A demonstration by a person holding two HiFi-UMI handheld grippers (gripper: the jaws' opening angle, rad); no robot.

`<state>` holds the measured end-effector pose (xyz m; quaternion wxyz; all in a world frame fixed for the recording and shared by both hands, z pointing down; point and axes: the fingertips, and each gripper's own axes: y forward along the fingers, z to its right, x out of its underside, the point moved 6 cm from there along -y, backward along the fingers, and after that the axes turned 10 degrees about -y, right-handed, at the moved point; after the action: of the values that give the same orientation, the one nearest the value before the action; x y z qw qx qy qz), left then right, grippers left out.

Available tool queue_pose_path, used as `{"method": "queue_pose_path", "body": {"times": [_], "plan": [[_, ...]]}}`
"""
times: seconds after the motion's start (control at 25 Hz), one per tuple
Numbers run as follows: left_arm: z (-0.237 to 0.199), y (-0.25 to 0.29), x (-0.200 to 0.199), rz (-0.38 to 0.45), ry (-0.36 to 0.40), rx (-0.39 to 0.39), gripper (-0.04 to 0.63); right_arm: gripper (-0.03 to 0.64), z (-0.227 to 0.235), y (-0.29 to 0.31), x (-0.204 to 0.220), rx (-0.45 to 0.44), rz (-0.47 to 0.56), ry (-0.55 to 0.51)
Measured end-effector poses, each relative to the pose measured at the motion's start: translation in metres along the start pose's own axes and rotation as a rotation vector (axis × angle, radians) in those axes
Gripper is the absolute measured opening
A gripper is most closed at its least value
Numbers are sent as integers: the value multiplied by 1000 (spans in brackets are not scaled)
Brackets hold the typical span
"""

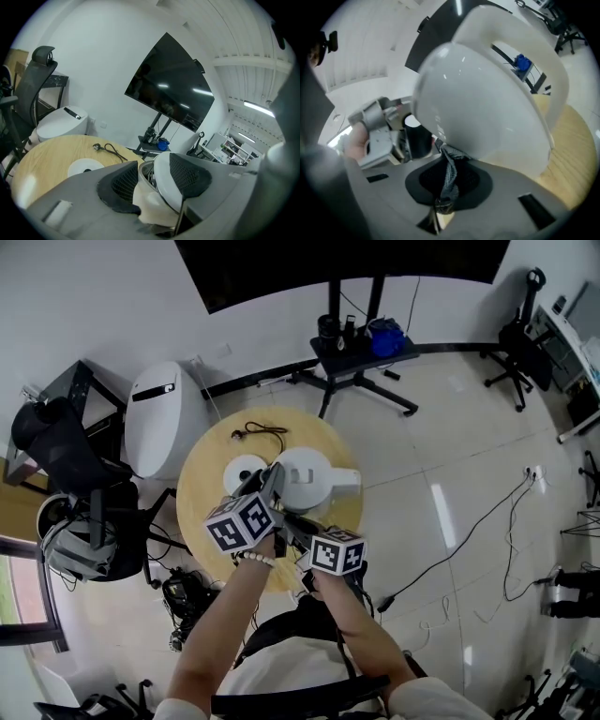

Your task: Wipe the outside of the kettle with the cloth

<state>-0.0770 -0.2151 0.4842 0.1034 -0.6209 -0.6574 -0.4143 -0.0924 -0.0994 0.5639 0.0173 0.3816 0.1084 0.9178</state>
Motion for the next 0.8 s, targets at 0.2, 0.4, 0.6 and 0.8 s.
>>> {"method": "queue_pose_path", "body": {"times": [0.2,0.4,0.6,0.8], "plan": [[-3,1,0,-4,-22,-15,212,31,-26,-24,-33,-67,68,-51],[-2,-2,-3,25,-58,-9,247,31,-25,-50,-42,-70,3,-80],[2,-42,-19,160,-59,7,276,31,-38,-93,-76,-108,-66,-209],[11,-92,-18,328,-95,25,149,31,-47,-119,-135,-178,-113,-383]]}}
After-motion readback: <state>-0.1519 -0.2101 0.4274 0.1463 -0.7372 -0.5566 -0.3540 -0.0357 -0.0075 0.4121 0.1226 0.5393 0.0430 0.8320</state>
